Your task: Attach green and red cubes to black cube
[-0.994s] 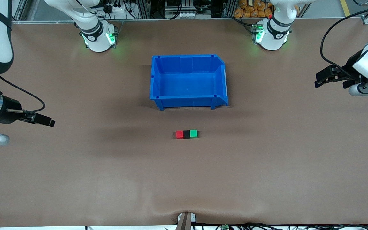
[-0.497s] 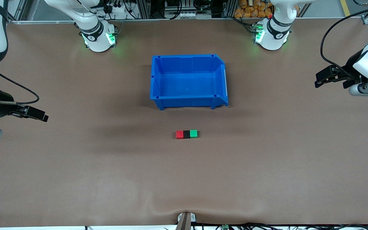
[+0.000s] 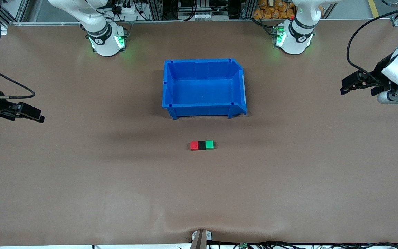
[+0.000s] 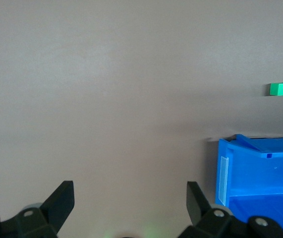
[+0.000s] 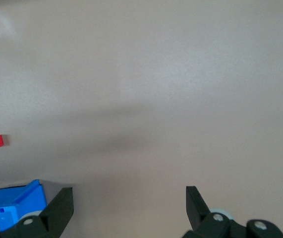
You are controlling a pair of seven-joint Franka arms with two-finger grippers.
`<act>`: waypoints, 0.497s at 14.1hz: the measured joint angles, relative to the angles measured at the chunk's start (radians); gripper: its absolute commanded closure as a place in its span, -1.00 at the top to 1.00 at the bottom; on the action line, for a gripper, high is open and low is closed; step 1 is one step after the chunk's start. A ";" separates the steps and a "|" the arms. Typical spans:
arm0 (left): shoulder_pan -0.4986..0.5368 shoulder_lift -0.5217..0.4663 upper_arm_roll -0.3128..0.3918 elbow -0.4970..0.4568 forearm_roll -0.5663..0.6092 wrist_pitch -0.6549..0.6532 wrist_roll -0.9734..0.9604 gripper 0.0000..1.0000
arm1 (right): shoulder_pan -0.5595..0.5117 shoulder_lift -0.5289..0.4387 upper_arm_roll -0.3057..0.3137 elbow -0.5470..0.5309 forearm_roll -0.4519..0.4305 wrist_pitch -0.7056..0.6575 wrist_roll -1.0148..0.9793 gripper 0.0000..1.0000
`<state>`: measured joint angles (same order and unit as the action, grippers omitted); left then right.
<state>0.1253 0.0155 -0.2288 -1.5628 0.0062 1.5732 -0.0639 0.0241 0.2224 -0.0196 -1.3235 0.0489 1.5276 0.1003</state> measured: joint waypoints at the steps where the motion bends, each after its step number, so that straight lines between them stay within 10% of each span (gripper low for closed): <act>1: 0.000 0.000 0.000 0.000 0.000 0.000 0.000 1.00 | 0.000 -0.008 0.000 -0.005 -0.002 0.000 -0.012 1.00; 7: 0.000 0.000 0.000 0.000 0.000 0.000 0.000 1.00 | -0.002 -0.051 -0.001 -0.015 -0.010 -0.037 -0.053 1.00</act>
<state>0.1253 0.0156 -0.2288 -1.5624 0.0062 1.5732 -0.0639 0.0226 0.1718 -0.0205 -1.3388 0.0393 1.4904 0.0471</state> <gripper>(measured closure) 0.000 0.000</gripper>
